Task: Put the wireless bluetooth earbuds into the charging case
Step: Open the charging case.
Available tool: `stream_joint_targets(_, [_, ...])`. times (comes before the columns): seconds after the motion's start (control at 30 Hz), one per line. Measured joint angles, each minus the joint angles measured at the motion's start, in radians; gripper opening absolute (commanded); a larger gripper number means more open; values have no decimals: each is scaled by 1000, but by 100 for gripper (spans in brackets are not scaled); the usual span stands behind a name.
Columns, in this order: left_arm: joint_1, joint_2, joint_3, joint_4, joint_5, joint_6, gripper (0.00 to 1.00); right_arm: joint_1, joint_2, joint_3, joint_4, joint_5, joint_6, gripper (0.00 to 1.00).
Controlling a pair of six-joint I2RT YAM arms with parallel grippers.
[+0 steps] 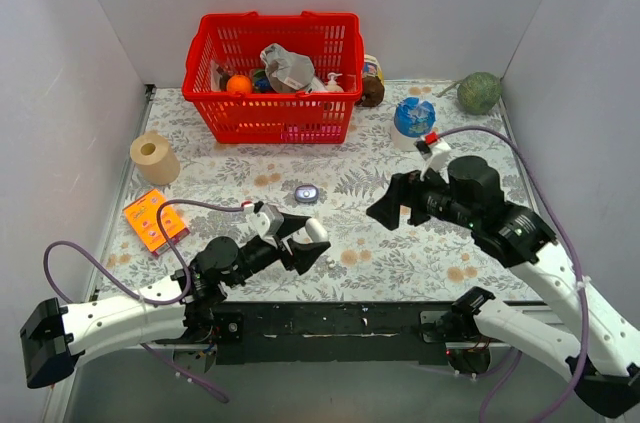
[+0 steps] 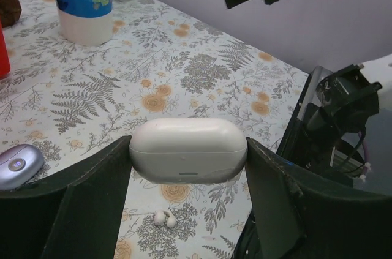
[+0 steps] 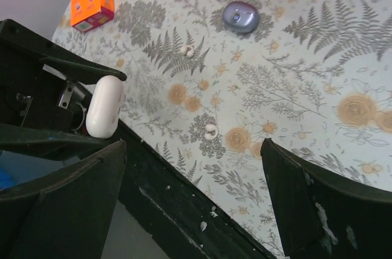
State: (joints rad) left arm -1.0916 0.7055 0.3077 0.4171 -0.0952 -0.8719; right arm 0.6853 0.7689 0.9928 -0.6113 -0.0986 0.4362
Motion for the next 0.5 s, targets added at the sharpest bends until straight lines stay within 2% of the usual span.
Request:
stream_joint_targets(0.13, [-4,-50,-56,28,66,77,0,35,108,17,31,-88,-4,98])
stream_joint_targets(0.37, [-4,-42,-58,33,115,183,0,280,307,182,8,5,-18,98])
stream_joint_targets(0.5, [-4,-31,-58,31,129,218,0,333,373,220,14,44,-21,98])
